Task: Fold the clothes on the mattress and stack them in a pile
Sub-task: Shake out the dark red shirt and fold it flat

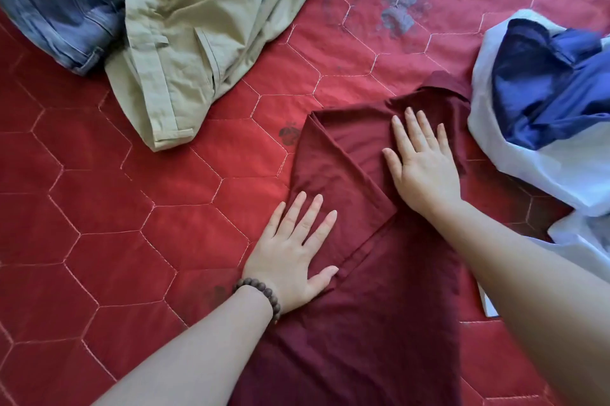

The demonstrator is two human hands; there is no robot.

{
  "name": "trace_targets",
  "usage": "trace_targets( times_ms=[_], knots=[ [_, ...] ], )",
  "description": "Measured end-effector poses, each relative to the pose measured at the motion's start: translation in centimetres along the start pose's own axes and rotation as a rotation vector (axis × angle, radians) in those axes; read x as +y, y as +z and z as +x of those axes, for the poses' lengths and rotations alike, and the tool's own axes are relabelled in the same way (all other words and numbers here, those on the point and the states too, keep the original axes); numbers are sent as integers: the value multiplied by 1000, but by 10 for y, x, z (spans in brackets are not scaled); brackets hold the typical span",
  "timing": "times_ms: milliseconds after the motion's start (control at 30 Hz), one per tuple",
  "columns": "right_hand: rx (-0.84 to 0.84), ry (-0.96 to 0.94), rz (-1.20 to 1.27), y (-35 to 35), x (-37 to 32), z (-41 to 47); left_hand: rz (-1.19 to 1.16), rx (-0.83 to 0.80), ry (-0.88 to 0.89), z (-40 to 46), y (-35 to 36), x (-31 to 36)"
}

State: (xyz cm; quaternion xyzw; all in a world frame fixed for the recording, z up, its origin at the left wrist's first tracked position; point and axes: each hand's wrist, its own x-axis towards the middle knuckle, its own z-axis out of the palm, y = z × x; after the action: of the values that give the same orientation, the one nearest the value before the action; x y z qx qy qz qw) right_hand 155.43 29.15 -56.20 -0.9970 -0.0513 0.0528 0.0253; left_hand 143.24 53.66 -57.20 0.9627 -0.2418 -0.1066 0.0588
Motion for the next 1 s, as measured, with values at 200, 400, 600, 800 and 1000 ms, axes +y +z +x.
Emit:
trace_targets(
  times_ms=[200,400,600,800,1000],
  knots=[
    [70,-284,148,1,-56,-79,20,-5,8,1,0,1],
    [-69,-99,-26,18,-22,-144,67,-62,19,1,-10,2],
    [-67,-20,-37,10,-16,-179,103,-115,183,-40,-20,-15],
    [-123,-44,51,19,-67,-211,54,3,96,-40,-32,-9],
    [-112,7,27,28,-72,-212,92,86,52,-19,-37,-13]
  ],
)
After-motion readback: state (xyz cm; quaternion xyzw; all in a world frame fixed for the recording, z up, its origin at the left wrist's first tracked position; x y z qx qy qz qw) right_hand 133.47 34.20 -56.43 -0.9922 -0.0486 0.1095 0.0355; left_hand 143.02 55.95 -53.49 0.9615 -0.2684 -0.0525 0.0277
